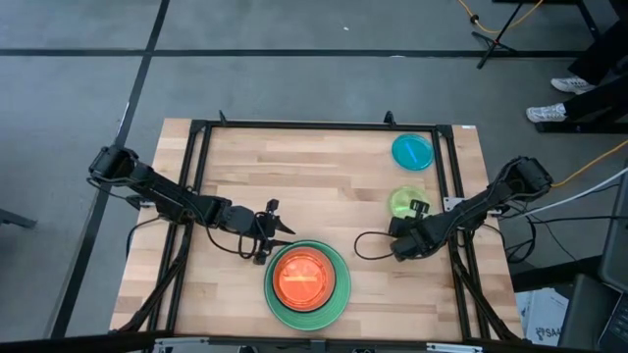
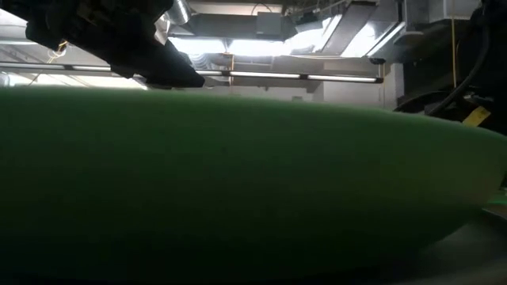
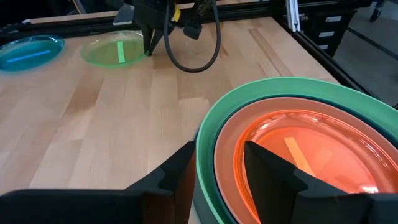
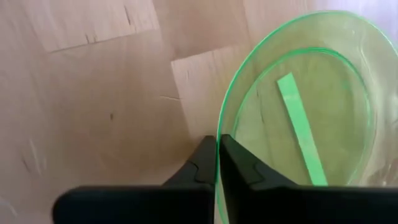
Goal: Stack plastic plates
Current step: Stack the green plate on top of the orange plate
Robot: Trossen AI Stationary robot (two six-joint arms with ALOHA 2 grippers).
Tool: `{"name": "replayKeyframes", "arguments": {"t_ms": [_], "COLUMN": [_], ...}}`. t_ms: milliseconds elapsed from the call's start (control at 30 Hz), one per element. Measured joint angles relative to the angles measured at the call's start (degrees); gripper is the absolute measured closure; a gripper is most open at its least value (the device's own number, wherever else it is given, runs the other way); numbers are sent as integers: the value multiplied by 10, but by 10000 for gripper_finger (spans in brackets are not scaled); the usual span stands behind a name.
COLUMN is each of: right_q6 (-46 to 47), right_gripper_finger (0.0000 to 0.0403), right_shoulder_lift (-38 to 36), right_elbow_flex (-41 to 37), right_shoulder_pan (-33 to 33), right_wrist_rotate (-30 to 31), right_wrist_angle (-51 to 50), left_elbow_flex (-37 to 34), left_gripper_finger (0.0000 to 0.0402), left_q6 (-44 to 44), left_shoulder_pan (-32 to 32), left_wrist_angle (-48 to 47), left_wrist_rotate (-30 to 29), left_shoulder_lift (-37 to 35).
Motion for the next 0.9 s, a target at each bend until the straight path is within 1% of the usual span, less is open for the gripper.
{"name": "replayKeyframes", "arguments": {"t_ms": [100,267,400,633,733,800,900], "right_q6": [-6,-51,-102,-258,-330,-361,-394], "right_gripper_finger": [389,400,399,400,401,401,402], "right_shoulder_lift": [1,2,2,2,1,1,2], "right_elbow_flex": [5,33,67,121,140,149,158], "right_shoulder_pan": [0,-1,0,0,0,0,0], "right_wrist_rotate": [9,35,51,45,36,32,-7], "right_wrist_angle": [2,22,65,196,256,290,354], "left_elbow_flex": [0,0,0,1,1,1,1], "left_gripper_finger": [272,272,272,272,272,272,272], "left_q6": [0,-12,-20,-36,-39,-45,-47], "left_shoulder_pan": [0,0,-1,-12,-21,-26,-32], "left_wrist_angle": [0,0,0,-2,-16,-33,-58], "left_wrist_rotate": [0,0,0,7,7,7,3], "left_shoulder_lift": [0,0,0,-11,-34,-57,-88]}}
